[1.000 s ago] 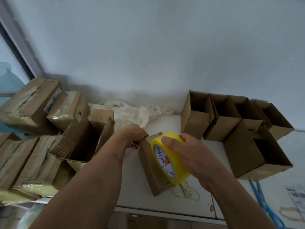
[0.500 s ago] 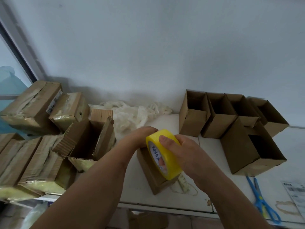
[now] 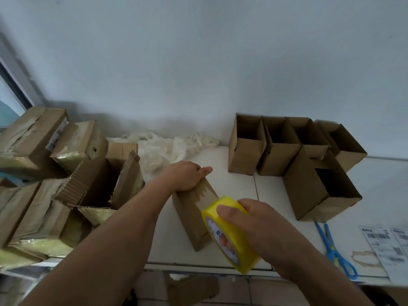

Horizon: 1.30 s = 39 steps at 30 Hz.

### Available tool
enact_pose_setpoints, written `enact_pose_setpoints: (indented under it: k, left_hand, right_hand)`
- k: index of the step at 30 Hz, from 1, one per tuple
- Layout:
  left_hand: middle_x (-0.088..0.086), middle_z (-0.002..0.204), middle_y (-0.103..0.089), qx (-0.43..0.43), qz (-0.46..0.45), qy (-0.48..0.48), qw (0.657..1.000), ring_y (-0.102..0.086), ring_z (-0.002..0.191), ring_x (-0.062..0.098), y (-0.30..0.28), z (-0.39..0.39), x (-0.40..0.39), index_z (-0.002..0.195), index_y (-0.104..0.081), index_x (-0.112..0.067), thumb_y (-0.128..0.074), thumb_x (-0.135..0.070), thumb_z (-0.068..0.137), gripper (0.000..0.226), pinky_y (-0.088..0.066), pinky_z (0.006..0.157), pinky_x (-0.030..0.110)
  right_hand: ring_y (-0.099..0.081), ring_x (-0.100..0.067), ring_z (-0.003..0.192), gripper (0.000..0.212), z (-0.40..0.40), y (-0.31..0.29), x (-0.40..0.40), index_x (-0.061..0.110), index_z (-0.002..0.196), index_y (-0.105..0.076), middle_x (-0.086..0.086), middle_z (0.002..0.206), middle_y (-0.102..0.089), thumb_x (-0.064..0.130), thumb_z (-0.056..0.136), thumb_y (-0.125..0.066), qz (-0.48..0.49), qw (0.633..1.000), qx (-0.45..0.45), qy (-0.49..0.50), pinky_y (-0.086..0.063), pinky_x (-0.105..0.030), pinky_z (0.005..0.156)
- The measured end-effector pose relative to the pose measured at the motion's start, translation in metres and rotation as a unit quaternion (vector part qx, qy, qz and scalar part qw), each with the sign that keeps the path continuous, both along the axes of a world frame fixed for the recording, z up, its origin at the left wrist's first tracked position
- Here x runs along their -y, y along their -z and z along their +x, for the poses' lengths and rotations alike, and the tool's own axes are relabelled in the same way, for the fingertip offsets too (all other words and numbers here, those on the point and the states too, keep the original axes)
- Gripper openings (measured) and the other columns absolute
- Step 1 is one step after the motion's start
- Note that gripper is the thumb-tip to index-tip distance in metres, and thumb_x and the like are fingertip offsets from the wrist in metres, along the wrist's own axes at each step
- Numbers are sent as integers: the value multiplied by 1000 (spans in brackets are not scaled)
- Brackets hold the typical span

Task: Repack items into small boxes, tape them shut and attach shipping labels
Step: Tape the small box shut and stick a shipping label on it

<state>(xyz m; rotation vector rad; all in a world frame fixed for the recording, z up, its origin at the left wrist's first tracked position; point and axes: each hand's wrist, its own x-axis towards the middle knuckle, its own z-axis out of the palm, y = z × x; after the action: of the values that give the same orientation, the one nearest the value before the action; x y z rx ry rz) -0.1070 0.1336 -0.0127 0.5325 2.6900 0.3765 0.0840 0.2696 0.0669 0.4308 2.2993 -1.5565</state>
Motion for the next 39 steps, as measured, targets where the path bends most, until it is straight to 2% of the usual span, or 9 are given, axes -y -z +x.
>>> enact_pose_setpoints:
  k: [6, 10, 15, 19, 22, 28, 31, 34, 39]
  left_hand:
    - [3, 120, -63, -18, -20, 4, 1000, -56, 109, 23, -2, 2, -1, 113, -65, -22, -19, -69, 96, 67, -44, 87, 37]
    - [3, 121, -63, -24, -31, 8, 999, -57, 110, 23, 1, 2, 0, 114, -63, -23, -17, -71, 95, 70, -45, 90, 39]
    - [-1, 124, -61, -46, -32, 6, 998, -56, 111, 22, 5, 3, -2, 121, -59, -26, -19, -74, 93, 69, -43, 85, 38]
    - [2, 120, -54, -234, -19, 28, 972, -51, 108, 22, 7, 10, -1, 118, -55, -16, -27, -74, 91, 69, -42, 91, 38]
    - [2, 99, -54, -359, -54, 78, 929, -51, 86, 19, 4, 20, -3, 101, -58, -14, -32, -65, 95, 58, -43, 73, 33]
    - [-2, 97, -58, -356, -108, 82, 925, -61, 83, 17, -2, 45, -6, 105, -59, -16, -27, -53, 103, 49, -37, 57, 28]
    - [8, 122, -56, -339, -97, 106, 930, -54, 105, 25, 0, 71, -8, 122, -57, -11, -22, -61, 99, 64, -46, 84, 34]
    - [9, 160, -22, -191, -75, 82, 975, -17, 147, 28, -2, 89, -4, 152, -28, -11, -17, -78, 88, 93, -16, 120, 44]
    - [1, 165, 10, -75, -56, 74, 993, 14, 150, 18, 0, 88, 7, 157, 3, -15, -19, -89, 78, 111, 2, 122, 47]
  right_hand:
    - [-57, 14, 48, 22, 15, 12, 0, 28, 87, -52, 14, 63, -60, 47, 97, -49, 20, 999, 39, -8, -40, -5, 43]
    - [-71, -5, 73, 25, 22, 24, -1, 28, 98, -56, 8, 81, -72, 53, 94, -50, 25, 998, 58, -15, -59, -26, 76]
    - [-71, -13, 84, 34, 27, 41, -5, 29, 99, -57, 3, 92, -72, 61, 89, -53, 23, 997, 71, -11, -57, -41, 88]
    - [-66, -16, 96, 34, 29, 56, -4, 33, 102, -54, 4, 102, -68, 64, 89, -48, 40, 996, 83, -20, -53, -44, 93]
    - [-64, -15, 98, 33, 30, 62, -2, 33, 105, -52, 4, 104, -67, 63, 91, -46, 41, 996, 76, -17, -52, -42, 93]
    - [-65, -17, 97, 33, 29, 69, 1, 31, 103, -54, 1, 103, -68, 61, 91, -48, 25, 998, 65, -5, -54, -43, 91]
    - [-67, -21, 96, 37, 26, 73, 2, 27, 102, -57, -3, 102, -69, 62, 89, -52, -12, 998, 50, 20, -55, -46, 91]
    - [-67, -20, 98, 35, 22, 77, 6, 32, 106, -55, -1, 107, -68, 62, 88, -54, -53, 997, 50, 32, -55, -46, 92]
    - [-65, -21, 106, 40, 26, 86, 15, 32, 117, -54, -1, 116, -66, 59, 88, -57, -108, 993, 51, 18, -53, -48, 95]
